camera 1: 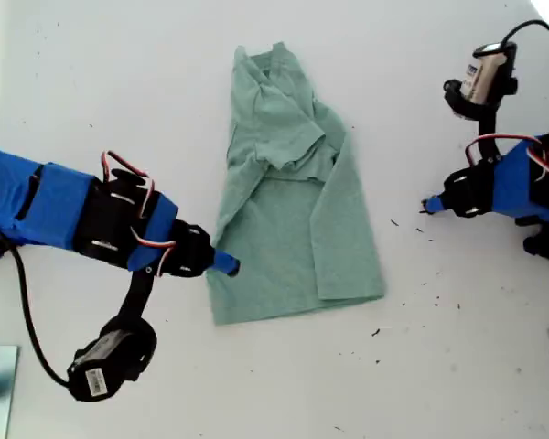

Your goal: Fold t shirt

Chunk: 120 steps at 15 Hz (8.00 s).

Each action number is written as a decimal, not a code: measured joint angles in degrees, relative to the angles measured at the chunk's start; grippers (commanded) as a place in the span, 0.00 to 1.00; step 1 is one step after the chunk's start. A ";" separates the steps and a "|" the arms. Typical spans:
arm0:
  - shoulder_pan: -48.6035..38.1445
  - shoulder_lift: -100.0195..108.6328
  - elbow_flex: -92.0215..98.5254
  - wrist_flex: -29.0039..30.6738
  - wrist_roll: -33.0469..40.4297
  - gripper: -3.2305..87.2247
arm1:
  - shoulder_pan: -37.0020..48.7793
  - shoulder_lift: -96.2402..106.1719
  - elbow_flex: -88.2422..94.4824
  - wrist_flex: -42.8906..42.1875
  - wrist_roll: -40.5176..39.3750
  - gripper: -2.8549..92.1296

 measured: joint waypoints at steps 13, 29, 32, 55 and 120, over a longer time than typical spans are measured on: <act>-2.90 18.28 6.06 1.49 0.09 0.03 | 0.00 4.13 1.93 0.00 -0.09 0.06; -4.31 -34.72 -33.05 -33.40 10.90 0.28 | 0.00 6.77 2.99 0.26 -0.09 0.06; -4.22 -26.81 -33.05 -26.98 12.66 0.26 | -0.09 6.77 3.08 0.26 -0.09 0.06; 0.09 31.29 16.35 -3.60 2.55 0.16 | -16.70 -39.99 -68.29 26.46 5.27 0.25; -8.44 120.67 98.26 -20.21 -3.69 0.20 | 8.61 43.95 8.53 15.47 4.66 0.16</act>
